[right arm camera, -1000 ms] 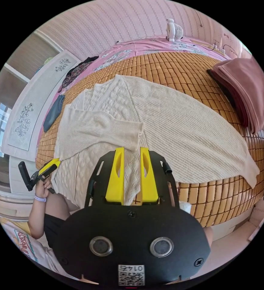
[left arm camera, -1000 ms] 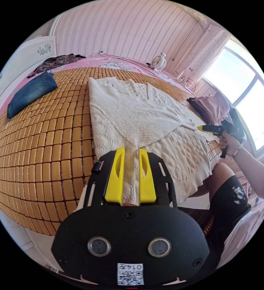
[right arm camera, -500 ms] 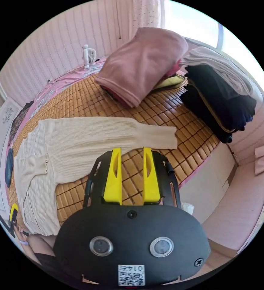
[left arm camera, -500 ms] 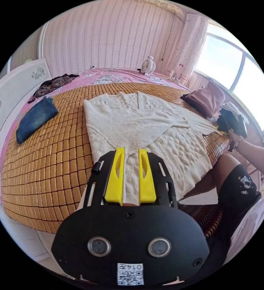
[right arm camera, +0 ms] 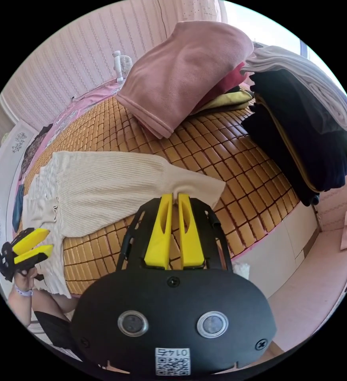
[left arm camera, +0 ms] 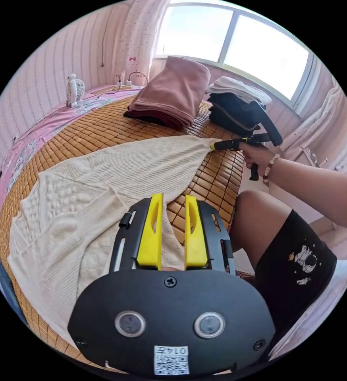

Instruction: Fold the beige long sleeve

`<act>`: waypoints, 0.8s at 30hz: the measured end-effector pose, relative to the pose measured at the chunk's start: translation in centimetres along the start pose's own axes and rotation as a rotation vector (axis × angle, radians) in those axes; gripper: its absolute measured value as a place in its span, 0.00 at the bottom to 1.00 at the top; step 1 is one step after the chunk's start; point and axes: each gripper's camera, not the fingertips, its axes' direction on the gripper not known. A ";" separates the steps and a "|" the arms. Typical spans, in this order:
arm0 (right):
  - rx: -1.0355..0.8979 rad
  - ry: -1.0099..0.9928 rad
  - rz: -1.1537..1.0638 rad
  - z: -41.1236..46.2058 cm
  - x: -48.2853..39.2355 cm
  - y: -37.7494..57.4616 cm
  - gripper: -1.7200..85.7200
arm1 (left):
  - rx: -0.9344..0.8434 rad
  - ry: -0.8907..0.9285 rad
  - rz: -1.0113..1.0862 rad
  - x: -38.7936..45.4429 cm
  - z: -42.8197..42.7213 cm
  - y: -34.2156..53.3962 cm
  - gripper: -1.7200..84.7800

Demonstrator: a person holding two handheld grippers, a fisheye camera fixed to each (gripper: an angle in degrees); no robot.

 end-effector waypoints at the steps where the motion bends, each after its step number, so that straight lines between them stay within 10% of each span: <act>1: 0.024 -0.033 -0.015 -0.9 0.3 0.1 0.04 | -0.023 -0.002 0.006 0.1 0.8 -0.6 0.12; 8: 0.211 -0.253 -0.104 -7.4 0.2 -0.1 0.04 | -0.127 -0.012 -0.004 -0.6 4.1 -3.5 0.05; 17: 0.432 -0.669 -0.470 -15.6 -14.4 -2.7 0.04 | 0.211 0.153 -0.271 -6.7 -5.3 -0.3 0.09; 24: 0.079 -0.870 -0.763 -7.6 -33.6 2.5 0.10 | 0.224 -0.051 -0.517 -12.3 -18.3 14.5 0.09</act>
